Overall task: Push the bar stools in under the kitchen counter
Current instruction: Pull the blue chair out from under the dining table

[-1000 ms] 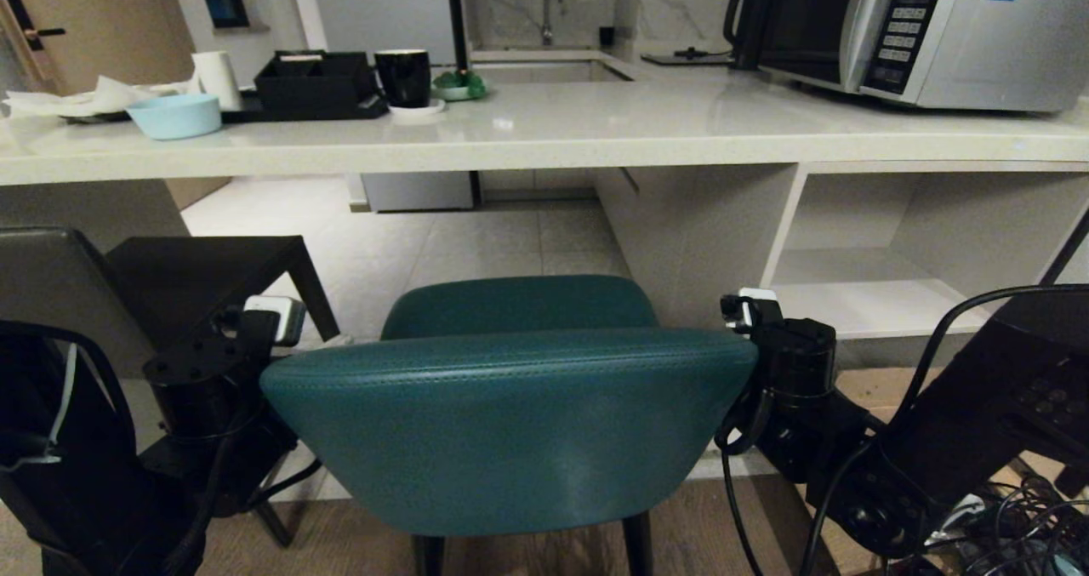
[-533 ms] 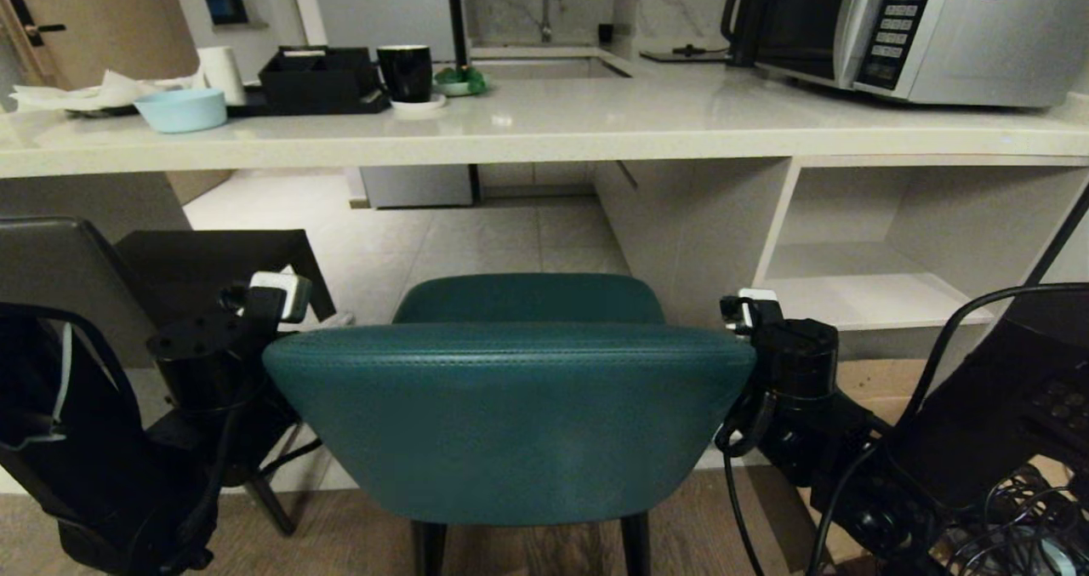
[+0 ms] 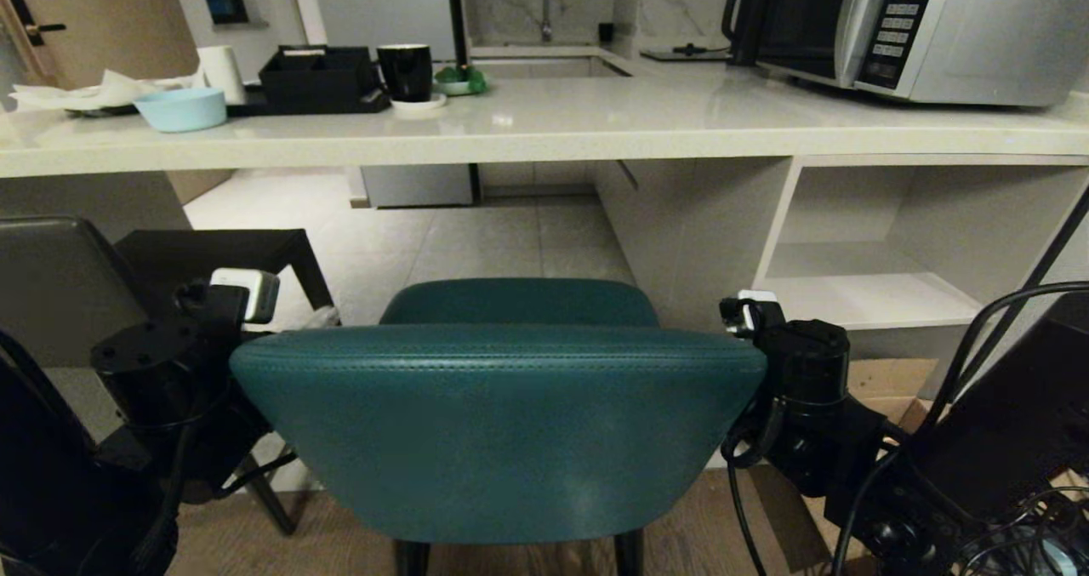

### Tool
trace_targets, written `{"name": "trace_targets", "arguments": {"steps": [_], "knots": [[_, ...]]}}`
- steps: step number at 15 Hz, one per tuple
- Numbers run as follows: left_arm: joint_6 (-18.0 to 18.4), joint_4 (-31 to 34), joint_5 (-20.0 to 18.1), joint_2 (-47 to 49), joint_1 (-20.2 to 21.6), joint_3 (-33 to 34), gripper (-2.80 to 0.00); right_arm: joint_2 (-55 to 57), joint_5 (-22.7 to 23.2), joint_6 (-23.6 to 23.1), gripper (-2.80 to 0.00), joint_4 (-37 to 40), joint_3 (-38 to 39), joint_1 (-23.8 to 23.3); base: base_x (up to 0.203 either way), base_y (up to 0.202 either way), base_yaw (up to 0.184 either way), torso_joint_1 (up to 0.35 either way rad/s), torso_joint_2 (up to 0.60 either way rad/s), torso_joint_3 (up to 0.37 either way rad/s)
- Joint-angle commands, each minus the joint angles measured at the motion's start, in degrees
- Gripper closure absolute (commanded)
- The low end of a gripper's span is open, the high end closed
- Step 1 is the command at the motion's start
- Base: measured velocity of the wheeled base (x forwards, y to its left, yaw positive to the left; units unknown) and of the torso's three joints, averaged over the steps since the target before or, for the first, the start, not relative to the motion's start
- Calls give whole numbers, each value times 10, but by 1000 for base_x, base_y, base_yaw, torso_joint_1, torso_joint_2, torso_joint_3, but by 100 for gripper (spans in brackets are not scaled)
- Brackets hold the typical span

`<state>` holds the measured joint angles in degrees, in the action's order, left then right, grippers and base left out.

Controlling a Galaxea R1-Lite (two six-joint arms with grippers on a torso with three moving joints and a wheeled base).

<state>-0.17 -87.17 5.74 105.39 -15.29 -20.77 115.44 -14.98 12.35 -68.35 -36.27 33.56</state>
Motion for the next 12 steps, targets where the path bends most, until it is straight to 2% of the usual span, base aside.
{"name": "trace_targets", "arguments": {"steps": [1,8,12], "knots": [[-4,-5,3,-19,4,9,0,-38,-4,1,0,-10,4,-8,0,0,0,0,0,0],[-16,-5,4,-17,-20,80,0,-43,-5,1,0,-11,31,-6,0,0,0,0,0,0],[-30,-5,4,-21,32,34,0,-64,-18,10,0,-11,35,-36,0,0,0,0,0,0]]}}
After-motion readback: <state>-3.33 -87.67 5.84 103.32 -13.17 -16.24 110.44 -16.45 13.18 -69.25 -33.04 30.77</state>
